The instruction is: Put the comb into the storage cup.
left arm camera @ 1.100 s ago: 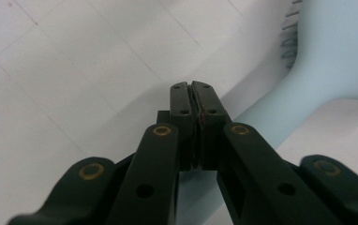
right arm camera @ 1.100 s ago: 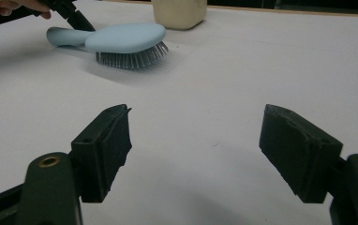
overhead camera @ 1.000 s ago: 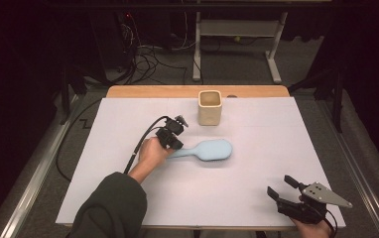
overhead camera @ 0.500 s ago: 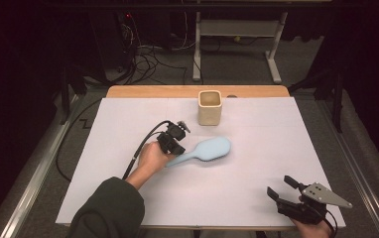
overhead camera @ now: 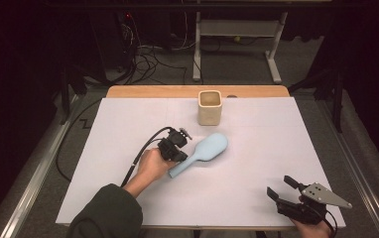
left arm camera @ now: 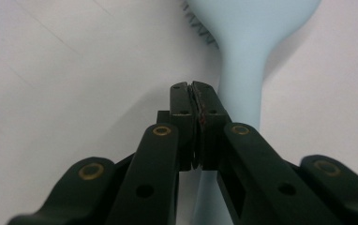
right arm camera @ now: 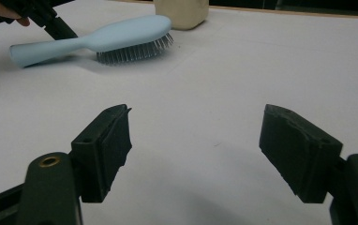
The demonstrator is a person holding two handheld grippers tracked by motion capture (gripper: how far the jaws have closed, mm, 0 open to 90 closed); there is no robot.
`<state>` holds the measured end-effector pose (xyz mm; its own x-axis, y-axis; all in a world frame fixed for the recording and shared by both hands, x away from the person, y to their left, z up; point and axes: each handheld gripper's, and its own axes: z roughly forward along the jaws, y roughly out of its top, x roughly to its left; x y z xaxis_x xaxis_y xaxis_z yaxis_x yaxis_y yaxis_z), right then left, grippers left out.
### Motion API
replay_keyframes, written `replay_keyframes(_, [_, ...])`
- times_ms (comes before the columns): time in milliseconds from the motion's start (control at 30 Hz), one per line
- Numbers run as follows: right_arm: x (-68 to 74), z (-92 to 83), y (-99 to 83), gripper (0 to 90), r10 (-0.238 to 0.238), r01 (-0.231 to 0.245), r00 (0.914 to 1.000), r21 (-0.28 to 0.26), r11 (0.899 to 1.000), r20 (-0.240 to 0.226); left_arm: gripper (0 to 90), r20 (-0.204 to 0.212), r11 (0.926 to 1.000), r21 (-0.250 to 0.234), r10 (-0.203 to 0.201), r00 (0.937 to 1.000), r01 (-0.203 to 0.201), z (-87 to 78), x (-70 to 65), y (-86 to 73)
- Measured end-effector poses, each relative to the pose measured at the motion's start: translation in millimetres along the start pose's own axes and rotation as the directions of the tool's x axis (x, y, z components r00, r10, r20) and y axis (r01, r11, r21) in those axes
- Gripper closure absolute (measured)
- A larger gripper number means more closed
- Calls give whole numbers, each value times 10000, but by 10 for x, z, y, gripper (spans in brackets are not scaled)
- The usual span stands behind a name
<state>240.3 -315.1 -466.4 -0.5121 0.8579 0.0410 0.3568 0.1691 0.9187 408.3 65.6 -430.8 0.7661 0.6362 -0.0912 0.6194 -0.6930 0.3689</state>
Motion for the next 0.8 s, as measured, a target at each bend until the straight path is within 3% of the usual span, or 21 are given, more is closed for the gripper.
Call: replay_keyframes(800, [1, 3, -1, 258, -19, 18, 10000, 58, 10000, 33, 873, 773, 9978, -299, 608, 9952, -586, 8, -295, -83])
